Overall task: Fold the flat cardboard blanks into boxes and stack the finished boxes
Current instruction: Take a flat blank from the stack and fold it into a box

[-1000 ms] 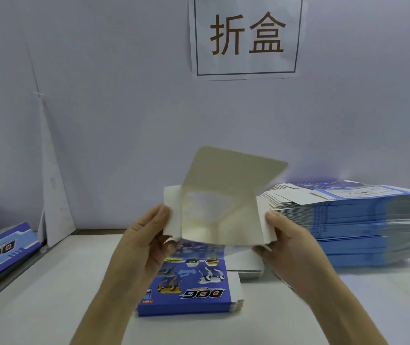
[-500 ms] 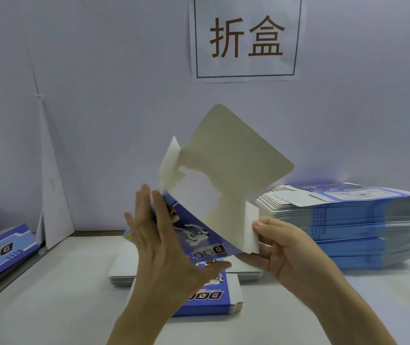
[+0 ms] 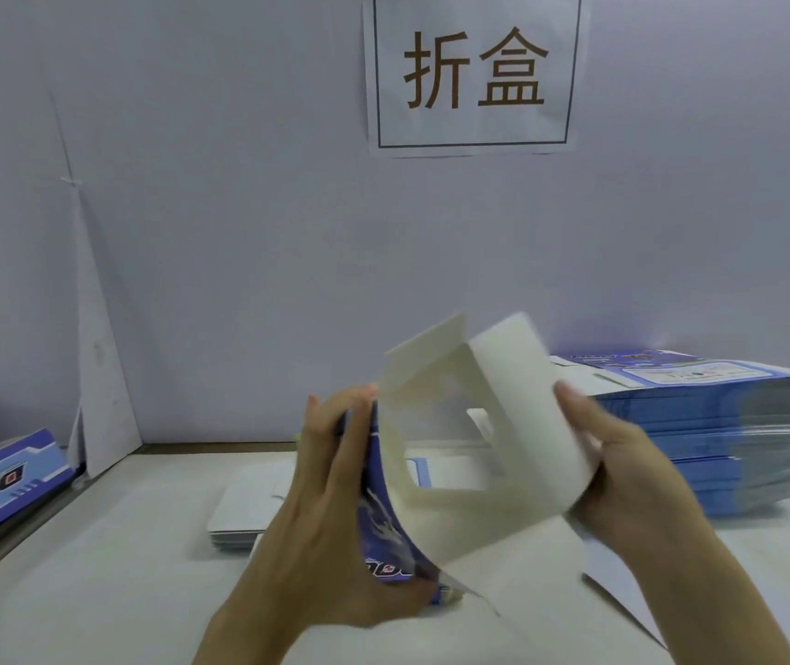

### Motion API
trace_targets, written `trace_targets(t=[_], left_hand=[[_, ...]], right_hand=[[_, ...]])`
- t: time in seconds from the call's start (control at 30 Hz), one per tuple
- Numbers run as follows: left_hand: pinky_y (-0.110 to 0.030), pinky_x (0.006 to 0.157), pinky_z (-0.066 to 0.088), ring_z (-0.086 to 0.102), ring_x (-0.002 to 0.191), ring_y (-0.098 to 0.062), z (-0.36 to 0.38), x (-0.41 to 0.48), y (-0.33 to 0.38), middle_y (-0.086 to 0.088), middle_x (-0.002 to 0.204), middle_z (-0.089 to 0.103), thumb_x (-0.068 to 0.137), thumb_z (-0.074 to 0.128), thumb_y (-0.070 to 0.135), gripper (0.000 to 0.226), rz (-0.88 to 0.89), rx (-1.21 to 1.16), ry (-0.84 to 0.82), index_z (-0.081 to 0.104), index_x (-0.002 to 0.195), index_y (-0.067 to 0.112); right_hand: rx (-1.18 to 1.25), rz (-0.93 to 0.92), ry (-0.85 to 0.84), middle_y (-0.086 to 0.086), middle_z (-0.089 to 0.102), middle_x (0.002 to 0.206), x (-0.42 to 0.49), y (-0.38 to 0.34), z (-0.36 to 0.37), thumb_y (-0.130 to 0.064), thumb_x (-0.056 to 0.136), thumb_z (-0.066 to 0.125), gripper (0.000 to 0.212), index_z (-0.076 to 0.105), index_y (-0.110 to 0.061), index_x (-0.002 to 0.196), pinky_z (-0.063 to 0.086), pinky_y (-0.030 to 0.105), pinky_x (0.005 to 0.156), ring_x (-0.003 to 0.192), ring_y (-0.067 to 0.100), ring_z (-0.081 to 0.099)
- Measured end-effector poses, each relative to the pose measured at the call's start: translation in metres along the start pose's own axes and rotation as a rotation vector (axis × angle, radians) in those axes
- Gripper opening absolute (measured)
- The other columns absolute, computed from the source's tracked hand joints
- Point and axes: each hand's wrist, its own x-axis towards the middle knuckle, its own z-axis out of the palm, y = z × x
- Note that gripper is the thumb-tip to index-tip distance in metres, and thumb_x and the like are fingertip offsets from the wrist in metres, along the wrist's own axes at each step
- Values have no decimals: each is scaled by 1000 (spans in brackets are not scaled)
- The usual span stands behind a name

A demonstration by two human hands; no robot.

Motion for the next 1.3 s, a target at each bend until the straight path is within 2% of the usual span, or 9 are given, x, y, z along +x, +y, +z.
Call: trace_targets(t=[0.1, 0.17, 0.3, 0.5, 0.7, 0.8, 0.97, 1.17, 1.3], left_hand=[[-37, 114, 26, 32, 139, -7, 16, -25, -4, 12, 152, 26, 97, 37, 60, 76, 205, -142, 138, 16, 154, 15], [-19, 109, 28, 37, 132, -7, 14, -27, -15, 11, 149, 25, 84, 52, 69, 100, 175, -189, 84, 6, 155, 15], [-2, 104, 24, 31, 134, -1, -3, -20, -26, 10, 146, 21, 55, 69, 79, 138, 104, -142, -77, -10, 154, 23], [0, 98, 31, 28, 136, -6, -12, -20, -22, 24, 144, 12, 52, 72, 70, 135, 76, -124, -122, -16, 149, 41], [-27, 92, 53, 31, 132, -1, -12, -22, -17, 32, 140, 12, 48, 74, 70, 132, 28, -170, -174, -12, 147, 48], [-28, 99, 44, 29, 132, 0, -7, -21, -13, 30, 139, 15, 47, 72, 73, 131, 45, -113, -183, -11, 146, 49], [-25, 94, 41, 36, 127, -18, -8, -22, -13, 11, 142, 22, 54, 65, 71, 127, 167, 61, -151, -8, 152, 36], [-63, 93, 46, 31, 132, -30, -11, -20, -17, -1, 143, 25, 56, 68, 66, 121, 197, 160, -118, 6, 151, 24], [-66, 98, 40, 31, 132, -27, -13, -20, -19, -3, 142, 28, 56, 66, 68, 121, 194, 189, -110, 7, 152, 23]], right_hand=[[-9, 224, -116, 6, 67, 54, -6, 14, -8, -22, 98, 53, 42, 76, -10, 66, 49, 21, 38, 40, 15, 63], [-5, 254, -66, 12, 70, 62, -4, 15, 1, -28, 90, 60, 31, 76, -5, 76, 52, 25, 40, 46, 21, 67], [-167, -301, 52, 13, 73, 101, -5, 6, 2, -29, 84, 65, 35, 66, -17, 117, 61, 40, 66, 93, 37, 69], [-539, -809, 197, -4, 59, 58, -8, 5, -2, -23, 86, 66, 35, 63, -39, 117, 58, 32, 47, 63, 9, 68], [-750, -1050, 275, -19, 71, 79, -6, 12, -5, -6, 93, 61, 33, 70, -36, 104, 55, 34, 48, 60, 19, 57], [-777, -1047, 309, -9, 68, 76, -9, 10, -4, -17, 95, 63, 28, 70, -44, 99, 52, 46, 52, 62, 31, 52], [-464, -740, 225, -16, 70, 71, -12, -6, 0, -37, 89, 65, 13, 72, -36, 79, 47, 20, 52, 61, -1, 59], [-245, -257, -29, 2, 74, 86, -15, -13, 4, -55, 72, 57, 47, 81, -18, 88, 55, 20, 58, 71, 10, 67], [-364, -305, 9, 4, 77, 97, -14, -8, 3, -41, 71, 67, 36, 80, -17, 95, 57, 23, 69, 83, 12, 70]])
